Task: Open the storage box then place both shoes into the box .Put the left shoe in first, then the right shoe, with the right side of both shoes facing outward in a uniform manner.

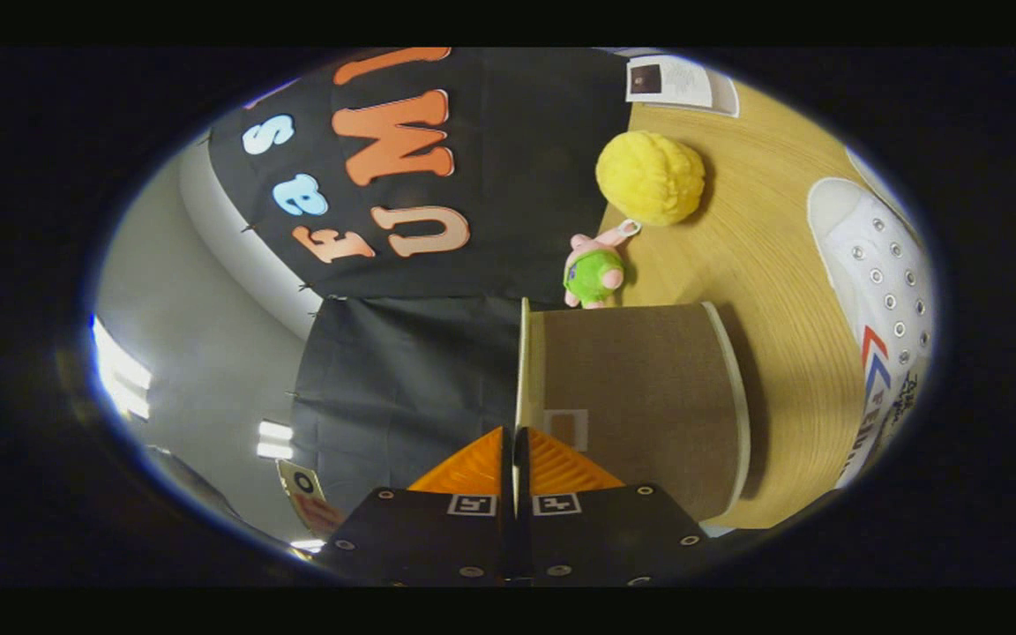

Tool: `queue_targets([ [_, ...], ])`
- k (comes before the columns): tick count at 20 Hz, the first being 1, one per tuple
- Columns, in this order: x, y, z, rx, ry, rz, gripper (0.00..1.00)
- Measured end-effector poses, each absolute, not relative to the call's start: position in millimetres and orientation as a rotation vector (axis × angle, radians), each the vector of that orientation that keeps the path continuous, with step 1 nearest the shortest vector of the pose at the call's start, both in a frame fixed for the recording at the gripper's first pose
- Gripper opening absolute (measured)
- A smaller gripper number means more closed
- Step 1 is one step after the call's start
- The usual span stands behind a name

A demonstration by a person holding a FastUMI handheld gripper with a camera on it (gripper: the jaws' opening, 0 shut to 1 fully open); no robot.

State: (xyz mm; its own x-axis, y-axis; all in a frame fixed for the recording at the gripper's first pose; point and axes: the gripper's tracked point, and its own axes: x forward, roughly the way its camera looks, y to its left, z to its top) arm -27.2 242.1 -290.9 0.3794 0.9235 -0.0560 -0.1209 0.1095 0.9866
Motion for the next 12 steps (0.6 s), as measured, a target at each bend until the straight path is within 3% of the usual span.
queue_targets([
  [12,-20.6,284.2,-213.3,1.089,0.747,0.948,0.0],
])
